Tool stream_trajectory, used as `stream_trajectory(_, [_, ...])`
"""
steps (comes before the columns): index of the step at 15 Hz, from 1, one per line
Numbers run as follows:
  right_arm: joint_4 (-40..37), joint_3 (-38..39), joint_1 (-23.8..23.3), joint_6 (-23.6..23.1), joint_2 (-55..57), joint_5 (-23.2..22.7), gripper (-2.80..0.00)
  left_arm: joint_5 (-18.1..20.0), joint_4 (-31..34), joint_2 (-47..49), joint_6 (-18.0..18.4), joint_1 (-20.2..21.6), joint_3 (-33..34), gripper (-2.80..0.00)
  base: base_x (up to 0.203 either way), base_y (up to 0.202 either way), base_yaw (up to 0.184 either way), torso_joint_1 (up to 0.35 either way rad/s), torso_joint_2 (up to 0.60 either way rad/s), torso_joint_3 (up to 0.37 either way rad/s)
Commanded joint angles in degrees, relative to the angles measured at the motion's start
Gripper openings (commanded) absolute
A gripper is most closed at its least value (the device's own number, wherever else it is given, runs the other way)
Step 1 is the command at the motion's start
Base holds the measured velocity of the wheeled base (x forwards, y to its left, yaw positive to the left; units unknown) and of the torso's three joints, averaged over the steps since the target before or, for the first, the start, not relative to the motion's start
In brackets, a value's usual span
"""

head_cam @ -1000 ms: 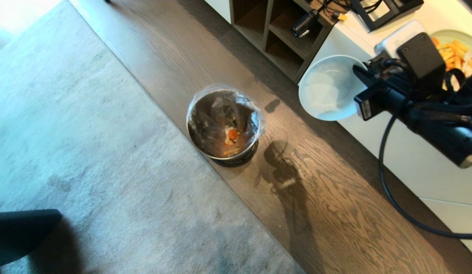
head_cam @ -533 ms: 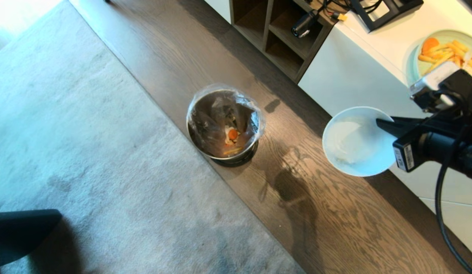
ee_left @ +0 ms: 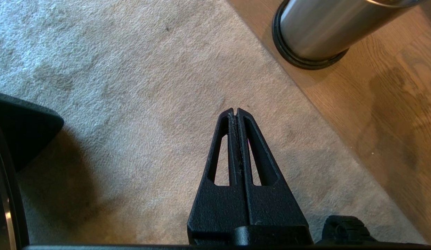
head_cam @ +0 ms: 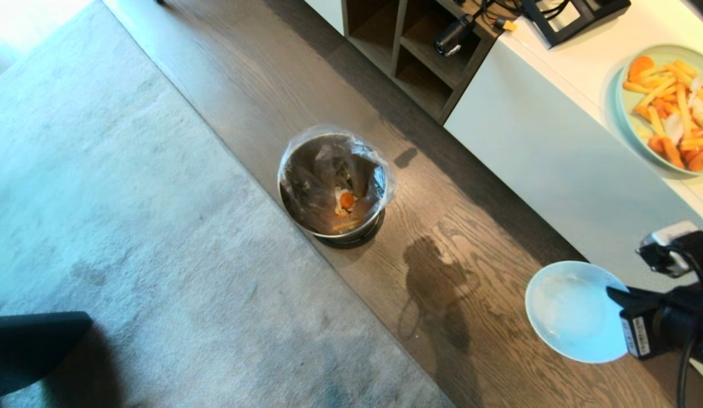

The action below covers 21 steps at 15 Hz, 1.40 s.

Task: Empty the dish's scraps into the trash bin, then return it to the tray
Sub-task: Put the bowl back to the table

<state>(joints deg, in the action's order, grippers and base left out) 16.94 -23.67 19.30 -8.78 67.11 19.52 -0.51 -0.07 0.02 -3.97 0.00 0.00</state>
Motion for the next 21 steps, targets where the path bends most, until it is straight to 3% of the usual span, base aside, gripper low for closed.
stream_trajectory(1, [-0.2,6.4,-7.5,3.9,-1.5,0.4,-2.80,0.0,0.0,0.0,-0.1,0.0,0.0,-2.80,0.000,0.000,0.000,0.000,0.00,0.000])
stream_trajectory(3, [0.0,12.7,-12.5,6.5,-4.3,0.5,-2.80,0.0,0.0,0.0,-0.1,0.0,0.0,-2.80,0.000,0.000,0.000,0.000,0.00,0.000])
stream_trajectory(7, [0.8,21.1,-13.9,8.7,-16.3,-0.1,-2.80,0.0,0.0,0.0,-0.1,0.0,0.0,-2.80,0.000,0.000,0.000,0.000,0.00,0.000])
stream_trajectory(10, [-4.0,23.0,-15.6,9.0,-27.7,-0.9,-2.80,0.0,0.0,0.0,-0.1,0.0,0.0,-2.80,0.000,0.000,0.000,0.000,0.00,0.000])
stream_trajectory(11, [-5.4,23.2,-16.6,9.1,-31.3,-2.5,-2.80,0.0,0.0,0.0,-0.1,0.0,0.0,-2.80,0.000,0.000,0.000,0.000,0.00,0.000])
stream_trajectory(15, [-10.6,23.6,-21.7,8.9,-45.1,-16.0,-2.80,0.0,0.0,0.0,-0.1,0.0,0.0,-2.80,0.000,0.000,0.000,0.000,0.00,0.000])
stream_trajectory(18, [-16.3,23.6,-23.6,8.0,-51.2,-19.0,-2.80,0.0,0.0,0.0,-0.1,0.0,0.0,-2.80,0.000,0.000,0.000,0.000,0.00,0.000])
stream_trajectory(21, [-16.5,23.7,-20.2,8.0,-53.8,-19.3,-2.80,0.0,0.0,0.0,-0.1,0.0,0.0,-2.80,0.000,0.000,0.000,0.000,0.00,0.000])
